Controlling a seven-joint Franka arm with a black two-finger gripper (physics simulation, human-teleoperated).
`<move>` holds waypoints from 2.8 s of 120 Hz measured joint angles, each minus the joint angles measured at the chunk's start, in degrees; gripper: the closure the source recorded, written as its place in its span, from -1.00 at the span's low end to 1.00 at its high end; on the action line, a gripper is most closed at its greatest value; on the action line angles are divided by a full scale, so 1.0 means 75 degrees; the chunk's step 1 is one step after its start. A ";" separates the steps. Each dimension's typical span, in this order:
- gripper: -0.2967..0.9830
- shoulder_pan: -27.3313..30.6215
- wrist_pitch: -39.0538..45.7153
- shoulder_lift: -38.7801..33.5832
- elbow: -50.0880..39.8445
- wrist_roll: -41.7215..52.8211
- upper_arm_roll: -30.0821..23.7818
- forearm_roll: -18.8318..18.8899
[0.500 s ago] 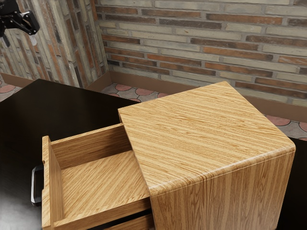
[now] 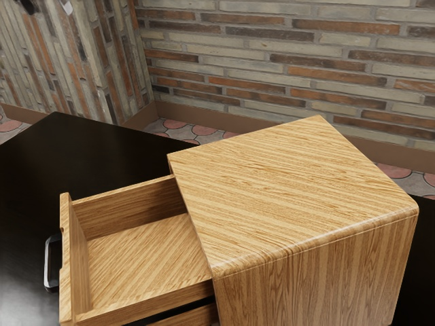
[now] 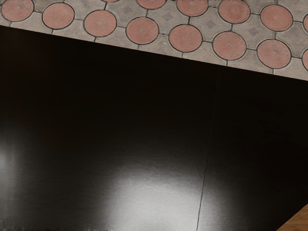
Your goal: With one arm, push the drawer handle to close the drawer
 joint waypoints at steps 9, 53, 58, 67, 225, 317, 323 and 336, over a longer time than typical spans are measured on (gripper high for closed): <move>-0.50 0.0378 -0.0053 -0.0196 -0.0173 0.0035 -0.0008 -0.0004; -0.50 0.3169 -0.0182 -0.7100 -0.8686 -0.0022 -0.1238 0.0812; -0.50 0.3330 -0.0145 -0.7437 -0.9187 -0.0026 -0.1258 0.0852; -0.50 0.3551 -0.0101 -0.7846 -0.9701 -0.0031 -0.1223 0.0989; 0.42 0.1779 0.1494 -0.8891 -1.2425 1.0477 -0.0023 0.0276; 0.69 0.1735 0.0474 -1.0455 -1.2853 1.1370 -0.0737 -0.1198; 0.69 0.1731 0.0413 -1.0436 -1.2842 1.1255 -0.0779 -0.1213; 0.69 0.1726 0.0337 -1.0387 -1.2834 1.0931 -0.0839 -0.1218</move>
